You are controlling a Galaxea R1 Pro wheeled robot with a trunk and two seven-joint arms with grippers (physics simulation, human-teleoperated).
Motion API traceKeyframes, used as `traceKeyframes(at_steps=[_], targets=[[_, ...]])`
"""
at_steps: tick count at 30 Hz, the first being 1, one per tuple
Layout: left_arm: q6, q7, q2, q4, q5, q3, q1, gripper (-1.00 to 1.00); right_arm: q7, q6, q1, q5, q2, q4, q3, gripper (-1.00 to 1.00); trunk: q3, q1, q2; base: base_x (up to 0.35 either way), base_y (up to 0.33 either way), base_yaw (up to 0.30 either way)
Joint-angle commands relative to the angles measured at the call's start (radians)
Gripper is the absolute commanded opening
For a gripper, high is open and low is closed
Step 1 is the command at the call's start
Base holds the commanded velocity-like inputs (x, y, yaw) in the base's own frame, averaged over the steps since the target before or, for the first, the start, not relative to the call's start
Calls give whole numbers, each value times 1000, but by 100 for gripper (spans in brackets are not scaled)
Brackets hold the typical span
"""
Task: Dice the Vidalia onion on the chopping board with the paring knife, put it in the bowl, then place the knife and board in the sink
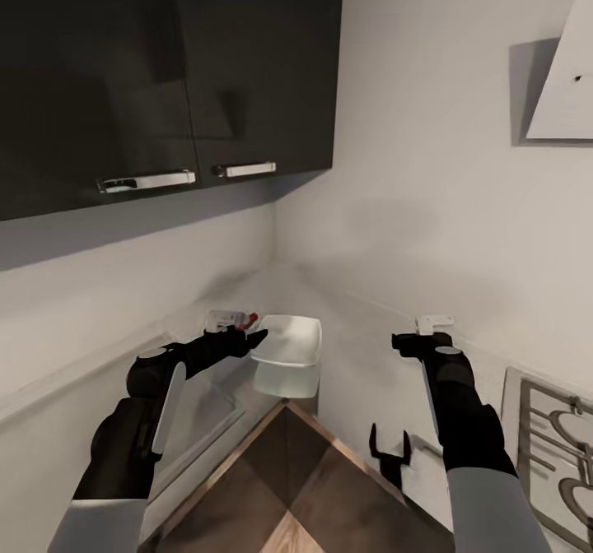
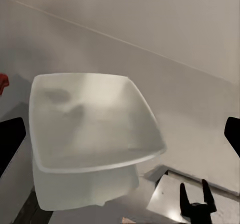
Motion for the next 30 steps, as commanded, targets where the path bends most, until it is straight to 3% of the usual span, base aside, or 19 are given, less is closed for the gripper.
traceKeyframes(at_steps=[1,10,15,18,25,30], targets=[[7,-5,-1,-1,1,2,-1,100,10,4,-1,11,1,-1,-1,100,-2,1,-2,188,0,0],[7,-5,-1,-1,0,2,-1,100,11,6,-1,-1,2,-2,4,100,-2,1,-2,43,0,0],[5,-2,-1,18,1,5,-3,100,11,6,-1,-51,3,-2,10,100,-2,1,-2,0,0,0],[6,1,-1,36,0,5,-6,100,11,6,-1,-54,3,-2,10,100,-2,1,-2,0,0,0],[8,84,-1,172,1,6,-88,100,10,6,-1,-56,3,-2,10,100,-2,1,-2,0,0,0],[9,97,-2,191,1,6,-117,100,11,6,-1,-56,3,-2,10,100,-2,1,-2,0,0,0]])
